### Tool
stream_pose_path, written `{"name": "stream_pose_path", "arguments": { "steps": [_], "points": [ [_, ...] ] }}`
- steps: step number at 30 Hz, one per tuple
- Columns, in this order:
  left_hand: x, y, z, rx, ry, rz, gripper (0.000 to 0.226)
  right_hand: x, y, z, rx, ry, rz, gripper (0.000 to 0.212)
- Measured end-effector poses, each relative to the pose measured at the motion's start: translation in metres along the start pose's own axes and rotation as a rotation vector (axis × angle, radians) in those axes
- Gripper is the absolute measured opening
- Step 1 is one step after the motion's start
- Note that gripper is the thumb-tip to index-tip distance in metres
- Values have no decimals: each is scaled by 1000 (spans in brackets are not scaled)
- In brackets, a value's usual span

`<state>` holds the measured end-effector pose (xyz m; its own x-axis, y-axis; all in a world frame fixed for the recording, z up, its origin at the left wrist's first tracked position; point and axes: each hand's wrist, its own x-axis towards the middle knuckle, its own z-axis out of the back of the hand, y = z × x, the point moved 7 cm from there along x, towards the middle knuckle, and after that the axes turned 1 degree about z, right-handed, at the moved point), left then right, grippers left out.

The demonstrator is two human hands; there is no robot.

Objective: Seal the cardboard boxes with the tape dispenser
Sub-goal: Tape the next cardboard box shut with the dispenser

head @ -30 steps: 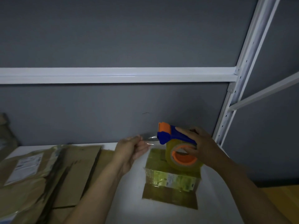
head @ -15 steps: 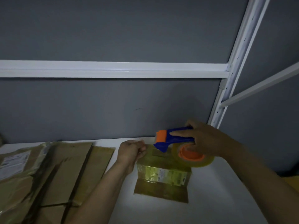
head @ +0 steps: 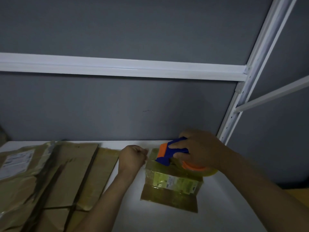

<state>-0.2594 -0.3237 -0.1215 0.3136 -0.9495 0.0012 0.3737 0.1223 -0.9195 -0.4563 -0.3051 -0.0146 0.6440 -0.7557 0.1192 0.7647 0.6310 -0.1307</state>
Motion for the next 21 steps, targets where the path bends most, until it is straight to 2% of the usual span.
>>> {"name": "stream_pose_path", "arguments": {
  "steps": [4,7,9,12,14,15,16,18,20,21],
  "points": [
    [1,10,-4,44,18,3,36,5,3,-2,1,19,-9,44],
    [2,23,-9,-80,89,122,38,8,3,-2,14,29,-20,43],
    [0,29,-14,-55,155,176,43,10,3,-5,6,30,-24,43],
    [0,32,-15,179,197,169,38,13,2,-9,4,32,-24,44],
    [-3,31,-6,184,141,86,60,13,1,-9,4,32,-27,44],
    [-7,27,-4,114,130,4,63,13,1,-9,2,27,-27,44],
    [-14,21,-7,4,191,-66,64,12,1,-8,-4,20,-23,44],
    [-32,13,-26,-72,481,-96,70,14,1,-8,-5,16,-21,46],
    [-42,18,-37,53,718,-122,69,16,1,-7,34,18,-34,47],
    [-41,21,-38,147,773,-152,63,16,0,-7,50,19,-34,45]
  ]
}}
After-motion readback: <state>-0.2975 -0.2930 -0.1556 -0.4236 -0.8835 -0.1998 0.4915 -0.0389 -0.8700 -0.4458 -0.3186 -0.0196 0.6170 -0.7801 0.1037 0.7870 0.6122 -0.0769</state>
